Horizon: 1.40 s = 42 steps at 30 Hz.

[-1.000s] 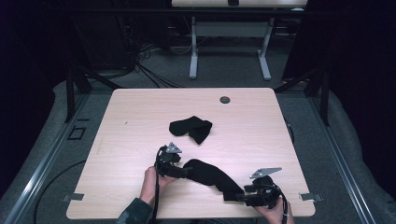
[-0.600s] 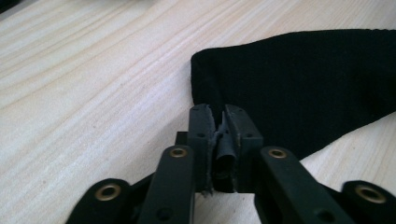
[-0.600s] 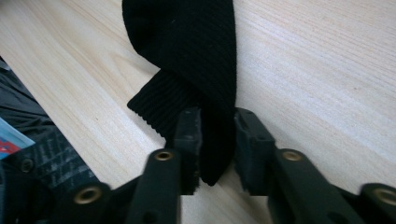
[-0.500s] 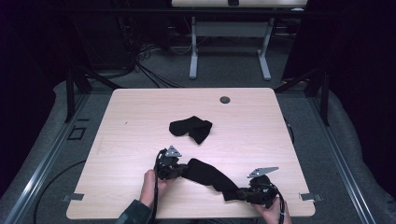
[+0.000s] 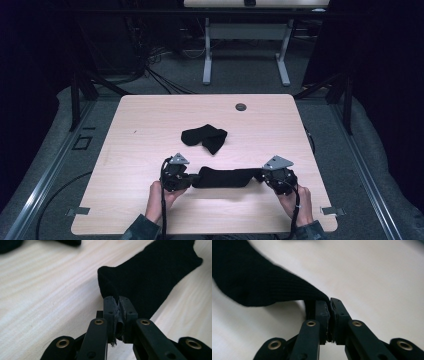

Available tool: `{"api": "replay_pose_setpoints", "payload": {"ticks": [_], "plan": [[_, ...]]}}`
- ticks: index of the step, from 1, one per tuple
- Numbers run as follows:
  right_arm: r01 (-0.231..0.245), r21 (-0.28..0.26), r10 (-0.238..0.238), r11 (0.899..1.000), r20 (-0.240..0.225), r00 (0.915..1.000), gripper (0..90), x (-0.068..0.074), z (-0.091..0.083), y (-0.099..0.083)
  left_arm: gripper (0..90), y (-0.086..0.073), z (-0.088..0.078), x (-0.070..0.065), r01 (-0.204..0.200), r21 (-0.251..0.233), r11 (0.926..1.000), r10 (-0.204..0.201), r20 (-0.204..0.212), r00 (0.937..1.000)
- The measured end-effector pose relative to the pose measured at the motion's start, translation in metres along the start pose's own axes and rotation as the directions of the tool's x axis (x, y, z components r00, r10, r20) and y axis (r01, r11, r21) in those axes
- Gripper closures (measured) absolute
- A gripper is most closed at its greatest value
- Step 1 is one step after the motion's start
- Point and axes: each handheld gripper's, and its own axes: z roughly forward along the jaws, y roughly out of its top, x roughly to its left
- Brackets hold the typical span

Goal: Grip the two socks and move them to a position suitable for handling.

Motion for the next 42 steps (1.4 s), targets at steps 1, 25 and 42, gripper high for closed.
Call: {"api": "replay_pose_setpoints", "payload": {"ticks": [1,25,42], "plan": [[0.038,-0.028,-0.038,0.999,0.020,0.9991,83.9,0.001,-0.003,0.003,84.7,0.000,-0.004,0.000,-0.002,-0.002,1.0000,0.002,-0.005,1.0000],[-0.180,0.105,0.207,0.978,-0.396,0.8945,50.6,0.007,0.005,-0.037,35.4,-0.049,-0.028,0.017,0.017,0.002,0.9999,-0.016,-0.201,0.9795],[-0.203,0.148,0.245,0.968,-0.381,0.8914,73.7,0.024,0.041,-0.035,82.8,-0.053,-0.007,0.013,-0.088,0.055,0.9946,0.096,-0.154,0.9834]]}}
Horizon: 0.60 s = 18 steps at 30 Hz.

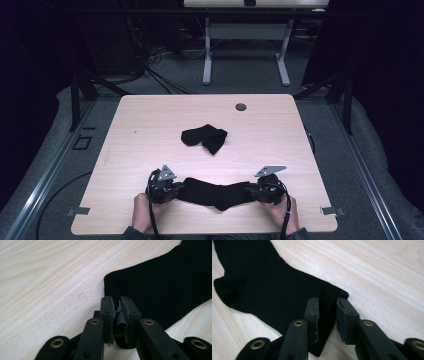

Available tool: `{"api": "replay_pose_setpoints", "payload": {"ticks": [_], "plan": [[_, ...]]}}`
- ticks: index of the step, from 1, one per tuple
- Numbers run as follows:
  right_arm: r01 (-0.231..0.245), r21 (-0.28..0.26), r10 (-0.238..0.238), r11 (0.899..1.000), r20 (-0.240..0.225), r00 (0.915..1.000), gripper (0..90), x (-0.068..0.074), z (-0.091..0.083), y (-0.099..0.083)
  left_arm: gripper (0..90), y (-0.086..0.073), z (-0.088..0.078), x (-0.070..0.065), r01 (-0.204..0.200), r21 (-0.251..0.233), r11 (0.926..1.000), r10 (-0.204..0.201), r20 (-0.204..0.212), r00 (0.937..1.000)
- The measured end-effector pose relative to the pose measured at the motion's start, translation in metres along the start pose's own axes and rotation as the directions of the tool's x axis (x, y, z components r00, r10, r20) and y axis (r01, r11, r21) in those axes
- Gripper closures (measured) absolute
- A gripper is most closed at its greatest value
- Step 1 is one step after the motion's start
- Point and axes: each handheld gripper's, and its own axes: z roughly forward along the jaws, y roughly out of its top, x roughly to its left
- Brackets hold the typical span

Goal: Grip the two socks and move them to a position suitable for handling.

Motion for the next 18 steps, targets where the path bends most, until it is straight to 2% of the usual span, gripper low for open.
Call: {"api": "replay_pose_setpoints", "payload": {"ticks": [2,11,14,18], "plan": [[0.002,-0.012,-0.002,1.000,-0.011,0.9999,75.3,-0.0006,0.0006,-0.0012,83.7,-0.0011,-0.0002,-0.0001,-0.001,-0.003,1.0000,0.001,-0.003,1.0000],[0.007,-0.003,-0.007,1.000,-0.022,0.9997,77.5,-0.0017,-0.0001,-0.0015,84.1,-0.0062,-0.0032,0.0004,0.025,-0.010,0.9996,-0.025,0.012,0.9996],[0.001,-0.022,-0.001,1.000,-0.024,0.9997,78.0,-0.0019,0.0005,-0.0029,84.1,-0.0075,-0.0033,0.0007,0.026,-0.021,0.9995,-0.026,0.010,0.9996],[0.000,-0.016,-0.001,1.000,-0.022,0.9998,78.9,-0.0017,0.0000,-0.0032,84.1,-0.0080,-0.0041,0.0002,0.020,-0.016,0.9997,-0.020,0.010,0.9998]]}}
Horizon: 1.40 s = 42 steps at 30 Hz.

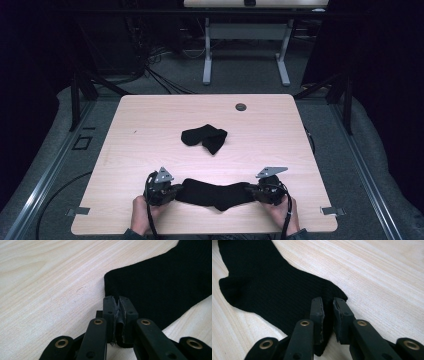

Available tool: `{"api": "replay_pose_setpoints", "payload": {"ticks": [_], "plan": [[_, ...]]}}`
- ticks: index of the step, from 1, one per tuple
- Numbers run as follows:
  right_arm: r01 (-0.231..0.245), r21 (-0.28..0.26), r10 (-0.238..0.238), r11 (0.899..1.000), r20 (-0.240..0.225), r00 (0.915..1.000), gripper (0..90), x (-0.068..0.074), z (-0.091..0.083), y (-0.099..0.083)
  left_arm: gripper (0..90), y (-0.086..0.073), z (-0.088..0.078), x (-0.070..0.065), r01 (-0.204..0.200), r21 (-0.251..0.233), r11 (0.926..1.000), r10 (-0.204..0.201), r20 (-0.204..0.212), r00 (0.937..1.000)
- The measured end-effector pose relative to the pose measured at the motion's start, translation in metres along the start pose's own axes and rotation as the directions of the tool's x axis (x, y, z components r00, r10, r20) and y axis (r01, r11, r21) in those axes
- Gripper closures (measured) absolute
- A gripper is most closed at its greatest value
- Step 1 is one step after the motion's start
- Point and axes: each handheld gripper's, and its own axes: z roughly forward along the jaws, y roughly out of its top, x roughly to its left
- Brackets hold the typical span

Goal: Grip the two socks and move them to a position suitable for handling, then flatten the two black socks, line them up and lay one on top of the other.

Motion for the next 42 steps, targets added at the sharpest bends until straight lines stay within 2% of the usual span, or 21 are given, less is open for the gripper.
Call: {"api": "replay_pose_setpoints", "payload": {"ticks": [13,16,17,21,27,31,34,35,36,37,38,39,41,42], "plan": [[0.011,0.012,-0.011,1.000,-0.014,0.9998,80.5,0.005,-0.003,-0.004,84.1,-0.006,-0.004,-0.006,0.005,-0.011,0.9999,-0.005,-0.002,1.0000],[0.018,0.023,-0.018,1.000,-0.013,0.9998,80.5,0.005,-0.006,-0.006,84.1,-0.008,-0.006,-0.008,-0.004,-0.005,1.0000,0.004,0.004,1.0000],[0.012,0.012,-0.012,1.000,-0.017,0.9998,80.5,0.006,-0.006,-0.007,84.1,-0.009,-0.007,-0.009,-0.002,-0.010,0.9999,0.002,0.003,1.0000],[0.022,0.024,-0.022,0.999,-0.012,0.9997,80.6,0.011,-0.009,-0.010,84.1,-0.014,-0.009,-0.011,0.010,-0.017,0.9998,-0.009,0.020,0.9998],[0.027,0.033,-0.026,0.999,-0.020,0.9995,80.5,0.014,-0.012,-0.013,84.0,-0.016,-0.012,-0.015,-0.001,-0.012,0.9999,0.001,0.021,0.9998],[0.030,0.036,-0.029,0.999,-0.025,0.9993,80.5,0.016,-0.013,-0.016,84.0,-0.020,-0.015,-0.018,0.011,-0.019,0.9998,-0.010,0.037,0.9993],[0.030,0.038,-0.029,0.999,-0.028,0.9992,80.5,0.016,-0.015,-0.017,82.9,-0.021,-0.016,-0.019,-0.006,-0.016,0.9999,0.007,0.042,0.9991],[0.026,0.032,-0.025,0.999,-0.027,0.9993,80.4,0.016,-0.015,-0.018,79.8,-0.021,-0.015,-0.019,-0.004,-0.010,0.9999,0.004,0.044,0.9990],[0.024,0.030,-0.023,0.999,-0.030,0.9993,79.8,0.016,-0.015,-0.018,72.4,-0.020,-0.016,-0.017,-0.009,-0.001,1.0000,0.009,0.043,0.9990],[0.041,0.024,-0.041,0.999,-0.014,0.9991,78.2,0.017,-0.015,-0.017,62.5,-0.018,-0.017,-0.017,-0.008,0.006,1.0000,0.008,0.040,0.9992],[0.054,-0.016,-0.054,0.998,0.007,0.9985,74.0,0.018,-0.018,-0.017,53.7,-0.017,-0.020,-0.015,-0.012,-0.004,0.9999,0.012,0.042,0.9990],[0.058,-0.080,-0.058,0.995,0.006,0.9983,70.1,0.018,-0.023,-0.018,45.2,-0.017,-0.025,-0.014,-0.003,-0.032,0.9995,0.004,0.036,0.9993],[0.052,-0.170,-0.050,0.984,0.013,0.9987,58.6,0.014,-0.036,-0.017,27.9,-0.015,-0.037,-0.009,0.017,-0.076,0.9970,-0.017,0.005,0.9998],[0.044,-0.175,-0.040,0.984,0.030,0.9988,51.2,0.009,-0.042,-0.016,20.5,-0.015,-0.042,-0.006,0.025,-0.096,0.9951,-0.027,-0.017,0.9995]]}}
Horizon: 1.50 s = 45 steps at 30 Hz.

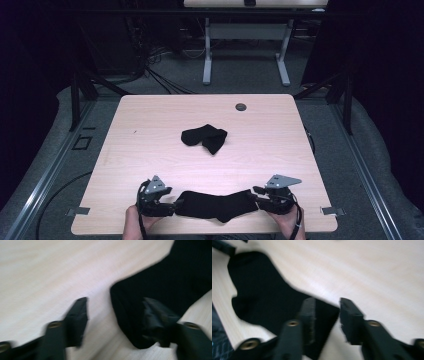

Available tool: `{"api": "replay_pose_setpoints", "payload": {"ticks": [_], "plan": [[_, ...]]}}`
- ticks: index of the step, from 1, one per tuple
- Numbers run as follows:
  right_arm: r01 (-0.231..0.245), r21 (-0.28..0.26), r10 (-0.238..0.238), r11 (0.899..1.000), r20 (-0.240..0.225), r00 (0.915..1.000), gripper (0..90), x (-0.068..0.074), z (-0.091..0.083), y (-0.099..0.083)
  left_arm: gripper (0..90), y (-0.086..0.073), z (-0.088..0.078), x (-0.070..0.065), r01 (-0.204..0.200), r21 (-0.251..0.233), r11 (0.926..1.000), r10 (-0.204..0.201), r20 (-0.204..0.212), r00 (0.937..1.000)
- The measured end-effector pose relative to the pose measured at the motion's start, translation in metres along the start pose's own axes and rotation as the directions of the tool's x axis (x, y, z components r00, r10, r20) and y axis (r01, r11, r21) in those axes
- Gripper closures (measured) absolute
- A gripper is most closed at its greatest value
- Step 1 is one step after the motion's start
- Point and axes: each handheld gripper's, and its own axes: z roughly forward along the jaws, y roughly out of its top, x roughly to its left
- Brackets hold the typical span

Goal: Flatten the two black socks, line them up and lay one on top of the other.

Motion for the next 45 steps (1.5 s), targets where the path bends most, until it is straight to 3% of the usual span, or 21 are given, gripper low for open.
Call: {"api": "replay_pose_setpoints", "payload": {"ticks": [3,6,7,9,12,15,21,23,25,34,36,41,45], "plan": [[-0.062,-0.021,0.063,0.998,0.049,0.9968,31.5,-0.020,-0.008,0.002,14.6,-0.003,-0.011,0.012,0.021,-0.031,0.9993,-0.024,-0.078,0.9967],[-0.110,0.007,0.109,0.994,0.118,0.9871,12.1,-0.039,-0.003,-0.003,11.0,-0.014,-0.015,0.032,0.057,-0.040,0.9976,-0.062,-0.155,0.9860],[-0.149,0.016,0.143,0.989,0.177,0.9737,4.8,-0.047,0.003,-0.006,9.5,-0.017,-0.014,0.039,0.079,-0.045,0.9959,-0.086,-0.172,0.9813],[-0.179,0.018,0.172,0.984,0.207,0.9632,0.0,-0.058,0.011,-0.013,7.3,-0.023,-0.012,0.052,0.110,-0.048,0.9927,-0.118,-0.205,0.9717],[-0.199,0.060,0.180,0.978,0.232,0.9557,0.0,-0.067,0.020,-0.018,3.7,-0.029,-0.007,0.063,0.135,-0.046,0.9898,-0.142,-0.239,0.9606],[-0.181,0.064,0.164,0.981,0.217,0.9623,0.0,-0.066,0.021,-0.017,0.8,-0.031,-0.002,0.070,0.150,-0.039,0.9879,-0.155,-0.241,0.9581],[-0.167,0.078,0.143,0.983,0.248,0.9581,0.0,-0.064,0.026,-0.015,0.0,-0.031,0.008,0.073,0.157,0.015,0.9875,-0.149,-0.227,0.9624],[-0.140,0.107,0.106,0.984,0.276,0.9552,0.0,-0.060,0.028,-0.014,0.0,-0.030,0.010,0.072,0.139,0.026,0.9900,-0.128,-0.240,0.9621],[-0.134,0.101,0.101,0.986,0.281,0.9543,0.1,-0.059,0.029,-0.015,0.0,-0.029,0.012,0.071,0.118,0.043,0.9921,-0.103,-0.260,0.9602],[-0.135,0.103,0.101,0.986,0.280,0.9546,0.7,-0.059,0.029,-0.015,0.0,-0.029,0.012,0.070,0.126,0.041,0.9911,-0.111,-0.269,0.9568],[-0.146,0.090,0.114,0.985,0.291,0.9499,0.8,-0.059,0.028,-0.016,0.0,-0.029,0.012,0.070,0.127,0.040,0.9911,-0.112,-0.268,0.9570],[-0.164,0.081,0.141,0.983,0.234,0.9620,1.7,-0.061,0.026,-0.011,0.0,-0.028,0.012,0.070,0.128,0.041,0.9910,-0.112,-0.270,0.9564],[-0.101,0.096,0.079,0.990,0.211,0.9742,5.0,-0.052,0.024,0.008,0.1,-0.028,0.013,0.070,0.128,0.039,0.9909,-0.113,-0.269,0.9565]]}}
